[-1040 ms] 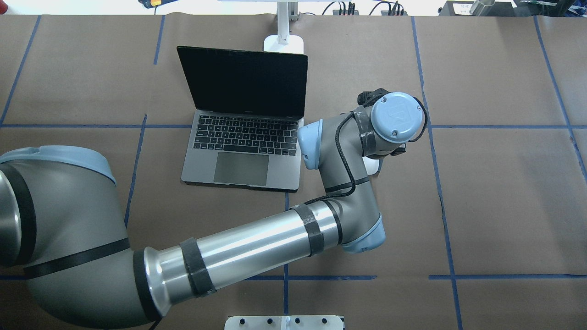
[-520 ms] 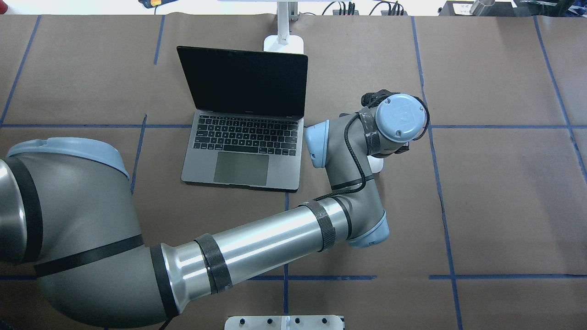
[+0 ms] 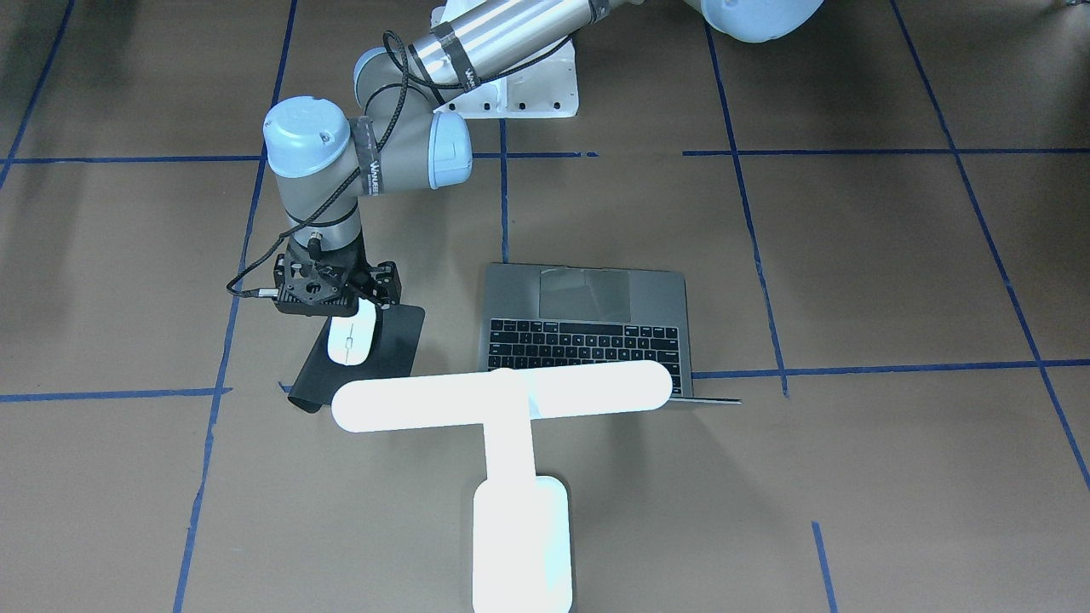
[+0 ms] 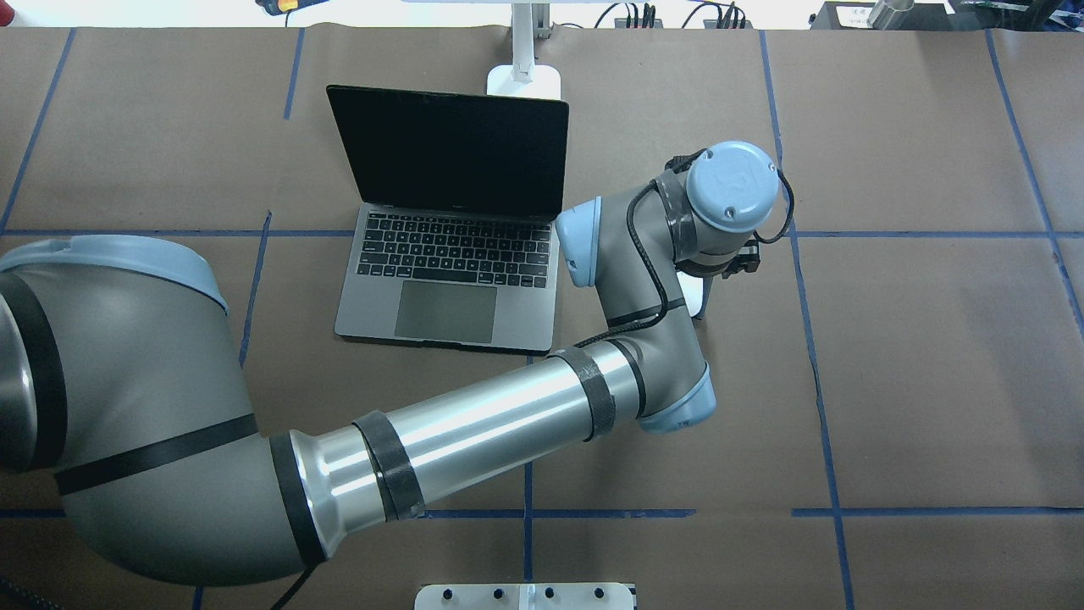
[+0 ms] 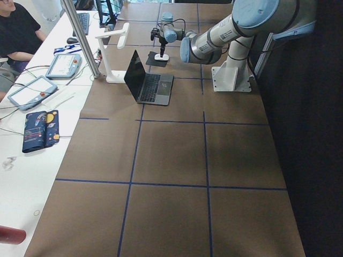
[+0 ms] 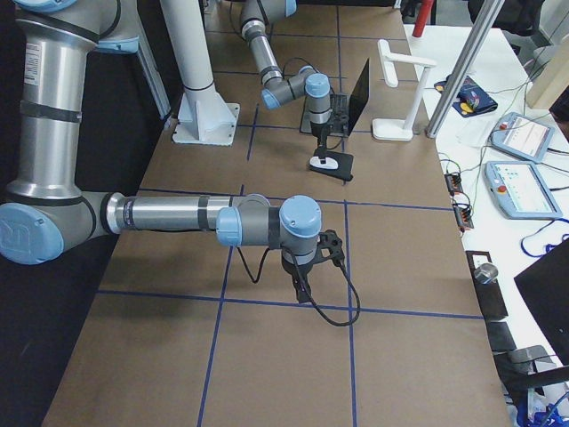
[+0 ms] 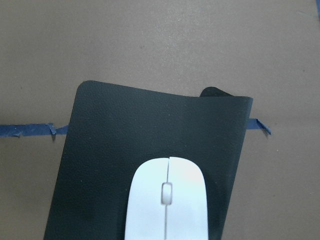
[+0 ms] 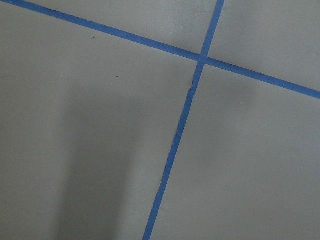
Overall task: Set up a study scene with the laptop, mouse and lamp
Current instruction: 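Release the mouse on the pad and withdraw the left arm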
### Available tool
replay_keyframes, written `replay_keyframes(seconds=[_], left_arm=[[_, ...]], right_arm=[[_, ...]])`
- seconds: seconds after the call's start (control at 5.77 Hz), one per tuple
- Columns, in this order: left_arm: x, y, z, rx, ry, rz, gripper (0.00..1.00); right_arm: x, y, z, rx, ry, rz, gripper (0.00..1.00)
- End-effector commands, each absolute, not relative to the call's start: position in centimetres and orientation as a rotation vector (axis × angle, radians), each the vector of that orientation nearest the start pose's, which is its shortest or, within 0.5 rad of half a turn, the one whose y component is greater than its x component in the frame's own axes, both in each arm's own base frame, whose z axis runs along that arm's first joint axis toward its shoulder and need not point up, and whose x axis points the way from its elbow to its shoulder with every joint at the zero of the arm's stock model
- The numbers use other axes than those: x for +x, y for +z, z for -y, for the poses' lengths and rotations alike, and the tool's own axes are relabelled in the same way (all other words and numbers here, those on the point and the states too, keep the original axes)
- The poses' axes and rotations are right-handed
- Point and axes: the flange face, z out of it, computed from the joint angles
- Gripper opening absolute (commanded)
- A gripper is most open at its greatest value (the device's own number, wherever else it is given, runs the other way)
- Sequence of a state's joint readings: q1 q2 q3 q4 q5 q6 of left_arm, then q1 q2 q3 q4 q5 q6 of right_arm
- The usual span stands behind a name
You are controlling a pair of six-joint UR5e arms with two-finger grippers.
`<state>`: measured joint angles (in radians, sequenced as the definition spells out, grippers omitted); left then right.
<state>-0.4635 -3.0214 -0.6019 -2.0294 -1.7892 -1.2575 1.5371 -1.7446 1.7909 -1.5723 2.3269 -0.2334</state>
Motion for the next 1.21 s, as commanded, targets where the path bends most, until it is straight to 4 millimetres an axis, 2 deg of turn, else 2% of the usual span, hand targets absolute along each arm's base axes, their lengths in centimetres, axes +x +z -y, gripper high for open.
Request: replay_keyframes(seconds=[0.0,0.17,0.35,0.52,0.69,0.87,1.04], left_arm=[[71.9,5.0,52.5,0.117,-0.029,-0.967,1.0],[67.0,10.1,50.8,0.131,0.036,-0.938,1.0],[61.4,13.3,48.9,0.159,0.102,-0.894,1.0],[56.7,14.9,47.3,0.169,0.133,-0.871,1.0],[51.8,17.6,45.5,0.202,0.189,-0.85,1.0],[45.9,21.3,43.9,0.242,0.239,-0.831,1.0],[39.8,25.5,43.7,0.293,0.317,-0.774,1.0]], right_arm=[[5.1,63.1,42.3,0.116,-0.268,0.748,1.0],[5.1,63.2,42.4,0.117,-0.271,0.743,1.0],[5.1,63.1,42.4,0.117,-0.267,0.743,1.0],[5.1,63.1,42.5,0.115,-0.263,0.743,1.0],[5.1,63.1,42.5,0.115,-0.261,0.743,1.0],[5.1,63.2,42.5,0.111,-0.256,0.744,1.0],[5.1,63.5,42.4,0.095,-0.228,0.745,1.0]])
